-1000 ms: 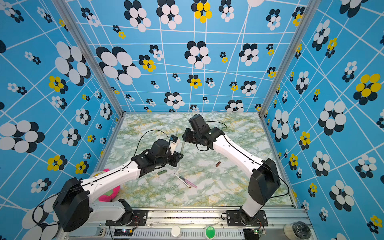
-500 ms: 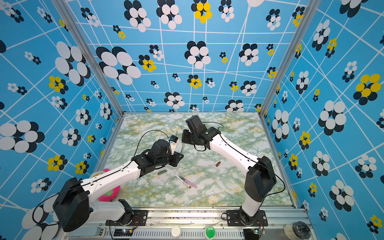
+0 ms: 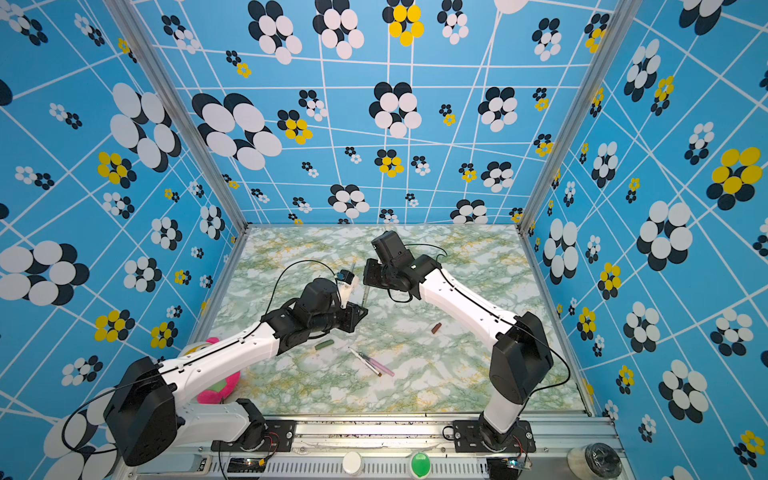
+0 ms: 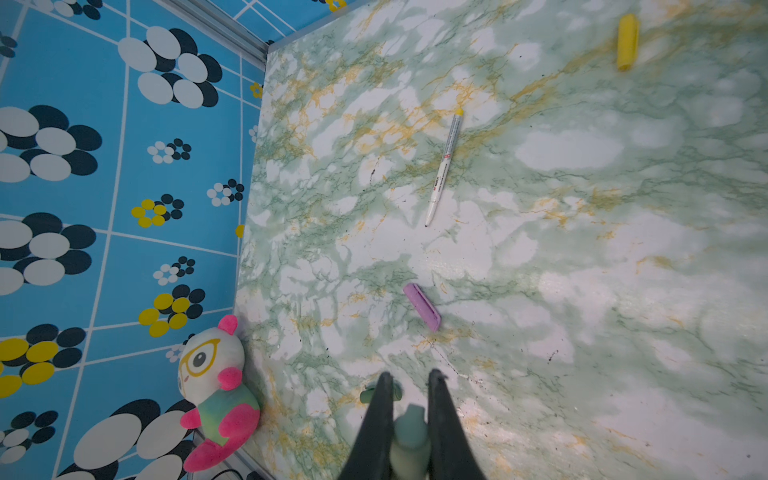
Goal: Insert the pens into the pen caps
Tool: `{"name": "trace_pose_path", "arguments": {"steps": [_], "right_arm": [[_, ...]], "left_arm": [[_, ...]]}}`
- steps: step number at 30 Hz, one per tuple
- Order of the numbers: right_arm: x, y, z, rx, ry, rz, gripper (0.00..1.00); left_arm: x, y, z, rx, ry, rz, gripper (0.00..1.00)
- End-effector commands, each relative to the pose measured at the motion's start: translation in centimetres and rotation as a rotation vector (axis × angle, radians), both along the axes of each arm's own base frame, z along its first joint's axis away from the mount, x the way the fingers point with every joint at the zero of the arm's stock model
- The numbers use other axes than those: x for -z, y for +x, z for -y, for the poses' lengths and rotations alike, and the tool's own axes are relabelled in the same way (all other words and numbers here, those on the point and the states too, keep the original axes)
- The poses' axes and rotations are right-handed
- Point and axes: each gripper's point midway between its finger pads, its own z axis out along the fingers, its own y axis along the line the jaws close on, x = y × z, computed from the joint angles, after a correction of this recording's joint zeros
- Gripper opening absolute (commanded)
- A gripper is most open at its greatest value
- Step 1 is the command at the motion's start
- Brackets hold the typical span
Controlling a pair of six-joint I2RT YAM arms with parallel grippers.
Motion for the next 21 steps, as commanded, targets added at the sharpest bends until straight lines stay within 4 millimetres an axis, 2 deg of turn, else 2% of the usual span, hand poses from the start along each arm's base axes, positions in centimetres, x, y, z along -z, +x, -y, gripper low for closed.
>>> {"name": "trace_pose_path", "arguments": {"steps": [1, 12, 18, 21], "right_arm": [[4.0, -2.9, 0.3, -0.036, -0.068, -0.132, 0.09], [6.6, -4.8, -0.8, -0.047, -0.065, -0.185, 0.08], [7.6, -5.7, -1.1, -0.052, -0.059, -0.206, 0.08], [7.5, -5.6, -0.9, -0.048, -0.064, -0.199, 0.09]], "left_arm": [[-10.2, 2.8, 1.3, -0.012, -0.195, 0.274, 0.00], [-12.9, 6.1, 1.3, -0.056, -0.243, 0.373, 0.00], [-13.7, 8.0, 0.9, -0.091, -0.253, 0.399, 0.00], [-13.5, 8.3, 1.0, -0.087, -0.252, 0.392, 0.00]]}}
